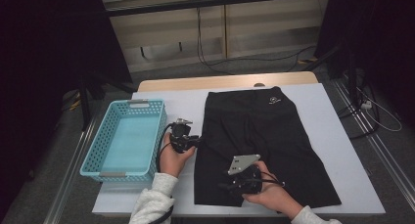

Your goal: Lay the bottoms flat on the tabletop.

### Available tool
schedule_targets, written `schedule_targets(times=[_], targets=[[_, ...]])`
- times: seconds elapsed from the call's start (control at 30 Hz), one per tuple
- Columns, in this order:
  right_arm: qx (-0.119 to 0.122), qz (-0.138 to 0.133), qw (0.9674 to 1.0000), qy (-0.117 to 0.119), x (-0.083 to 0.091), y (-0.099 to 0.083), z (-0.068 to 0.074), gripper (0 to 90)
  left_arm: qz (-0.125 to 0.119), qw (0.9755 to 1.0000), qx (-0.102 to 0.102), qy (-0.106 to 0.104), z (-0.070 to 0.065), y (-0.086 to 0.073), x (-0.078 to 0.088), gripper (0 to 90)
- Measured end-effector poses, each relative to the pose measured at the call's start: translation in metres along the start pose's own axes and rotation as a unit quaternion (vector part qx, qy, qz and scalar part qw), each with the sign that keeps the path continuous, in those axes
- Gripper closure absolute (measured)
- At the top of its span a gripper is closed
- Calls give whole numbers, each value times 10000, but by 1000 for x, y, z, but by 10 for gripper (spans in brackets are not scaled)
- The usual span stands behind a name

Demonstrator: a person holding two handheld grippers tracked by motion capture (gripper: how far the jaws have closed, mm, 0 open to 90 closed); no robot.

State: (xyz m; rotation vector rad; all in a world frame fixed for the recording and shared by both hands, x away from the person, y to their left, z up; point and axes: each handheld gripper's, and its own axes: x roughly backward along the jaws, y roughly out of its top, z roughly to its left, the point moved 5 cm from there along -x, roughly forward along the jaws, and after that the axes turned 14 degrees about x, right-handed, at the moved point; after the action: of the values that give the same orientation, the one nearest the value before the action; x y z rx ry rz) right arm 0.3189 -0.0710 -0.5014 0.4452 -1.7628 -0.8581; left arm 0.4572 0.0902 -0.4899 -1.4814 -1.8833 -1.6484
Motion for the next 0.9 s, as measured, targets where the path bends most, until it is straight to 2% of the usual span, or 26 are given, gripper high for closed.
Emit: schedule_targets(times=[0.03,0.1,0.2,0.27,0.33,0.4,0.47,0.57,0.63,0.7,0.73,0.77,0.8,0.87,0.9], targets=[[-40,-9,10000,26,1,0,0,708,7,10000,-15,19,0,0,0,604],[-63,-23,9999,93,2,-1,-1,789,30,10000,-78,41,0,-2,-1,596],[-38,-30,9998,171,2,-1,2,879,109,9999,-44,26,-1,-3,0,613],[-36,-26,9998,173,2,0,2,887,169,9999,-13,33,-1,-4,1,675],[-78,-30,9996,279,3,0,5,888,197,9998,64,-16,-3,-5,2,726],[-39,-20,9995,300,4,2,7,889,344,9993,100,-114,-4,-7,2,848],[-32,-26,9992,385,4,2,10,889,351,9993,115,-102,-4,-7,3,883],[-92,-92,9989,461,6,3,11,888,315,9993,175,-134,-4,-7,6,888],[-104,-99,9990,435,7,3,10,873,269,9995,154,-109,-2,-6,7,836],[48,-32,9996,285,8,3,8,768,210,9995,177,-128,-3,-7,8,720],[19,-45,9997,258,9,3,6,728,200,9996,128,-142,-4,-7,10,682],[-42,-71,9999,137,12,4,3,638,155,9998,95,-115,-4,-8,10,605],[-93,-105,9999,37,14,4,0,588,122,9999,30,-118,-5,-8,12,549],[-172,-140,9996,-164,19,4,-9,519,166,9996,33,-222,-5,-11,15,497],[-284,-177,9990,-301,22,4,-15,479,137,9996,21,-238,-6,-12,16,452]])
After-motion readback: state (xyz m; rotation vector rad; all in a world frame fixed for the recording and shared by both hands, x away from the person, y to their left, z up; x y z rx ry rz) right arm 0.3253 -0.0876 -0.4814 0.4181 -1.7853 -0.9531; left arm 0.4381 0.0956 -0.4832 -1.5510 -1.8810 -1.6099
